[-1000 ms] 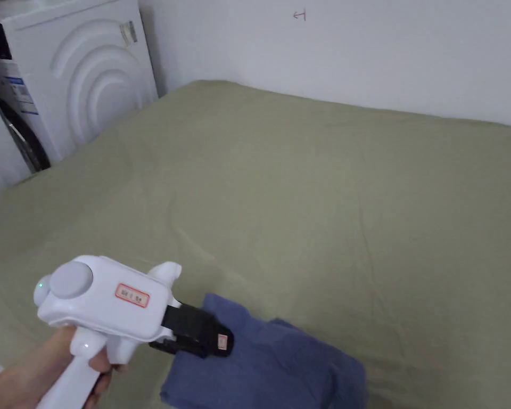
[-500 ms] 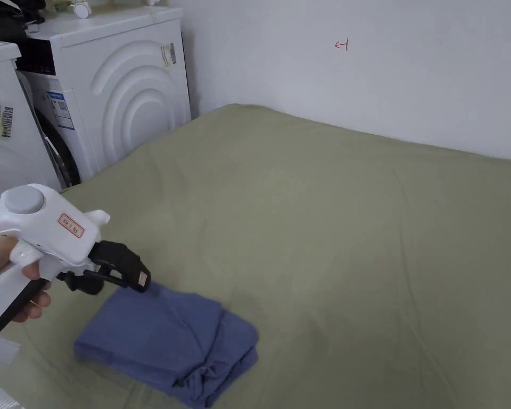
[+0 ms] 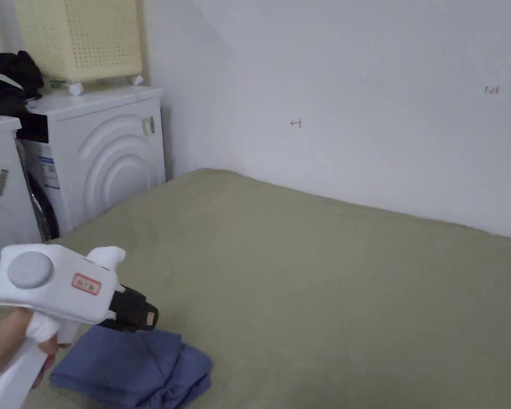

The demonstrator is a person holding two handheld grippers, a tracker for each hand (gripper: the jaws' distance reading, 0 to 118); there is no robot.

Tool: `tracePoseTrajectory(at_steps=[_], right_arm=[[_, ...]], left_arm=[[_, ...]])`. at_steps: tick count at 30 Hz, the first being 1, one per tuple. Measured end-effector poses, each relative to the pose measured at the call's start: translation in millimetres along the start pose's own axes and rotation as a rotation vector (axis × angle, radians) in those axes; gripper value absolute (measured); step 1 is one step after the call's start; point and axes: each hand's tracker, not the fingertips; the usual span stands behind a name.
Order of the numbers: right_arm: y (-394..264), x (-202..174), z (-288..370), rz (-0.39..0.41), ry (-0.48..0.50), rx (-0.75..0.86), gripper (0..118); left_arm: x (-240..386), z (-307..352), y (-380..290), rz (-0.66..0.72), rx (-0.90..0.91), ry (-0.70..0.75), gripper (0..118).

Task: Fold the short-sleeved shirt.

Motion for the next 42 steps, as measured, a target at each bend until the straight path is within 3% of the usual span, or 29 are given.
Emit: tracePoseTrajectory(at_steps=[2, 3, 5, 7, 8, 11, 13, 18, 27, 40, 41, 42], right_arm=[[14.7, -17.8, 14.1, 0.136, -0.105, 0.101, 0], [21.9, -28.8, 21.3, 0.199, -0.191, 0.147, 0], [32.5, -57.3, 32.8, 0.325, -0.348, 0.240, 0], [40.1, -72.3, 44.3, 0.376, -0.475, 0.346, 0], [42.4, -74.8, 47.6, 0.389, -0.484, 0.385, 0], [45.8, -88.2, 61.6, 0.470, -0.573, 0.488, 0], [45.1, -91.2, 70.5, 0.514, -0.595, 0.517, 0], [39.8, -94.1, 96.8, 0.500, -0.599, 0.564, 0], [46.2, -85.3, 111.3, 0.455, -0.617, 0.575, 0], [46.8, -84.8, 107.1, 0.443, -0.603, 0.582, 2], [47.4, -84.9, 107.0, 0.445, -0.607, 0.586, 17], [49.0, -84.5, 106.5, 0.444, -0.609, 0.593, 50]], left_arm=[[65.8, 1.5, -22.4, -0.030, 0.111, -0.028, 0], [93.6, -1.4, -26.8, -0.074, 0.099, -0.024, 0], [149.7, 2.0, -40.4, -0.124, 0.253, -0.028, 0], [206.4, 0.9, -60.8, -0.187, 0.381, -0.012, 0], [230.1, 0.7, -66.2, -0.252, 0.425, 0.017, 0], [280.2, 3.0, -82.2, -0.204, 0.587, 0.006, 0], [301.6, 2.4, -89.7, -0.232, 0.661, 0.104, 0], [320.9, 14.2, -98.7, -0.265, 0.650, 0.059, 0], [339.3, 24.9, -96.6, -0.334, 0.667, 0.103, 0], [337.0, 23.2, -91.6, -0.301, 0.656, 0.111, 3], [336.2, 22.8, -90.4, -0.293, 0.658, 0.117, 12], [336.1, 21.2, -88.8, -0.286, 0.665, 0.136, 37]])
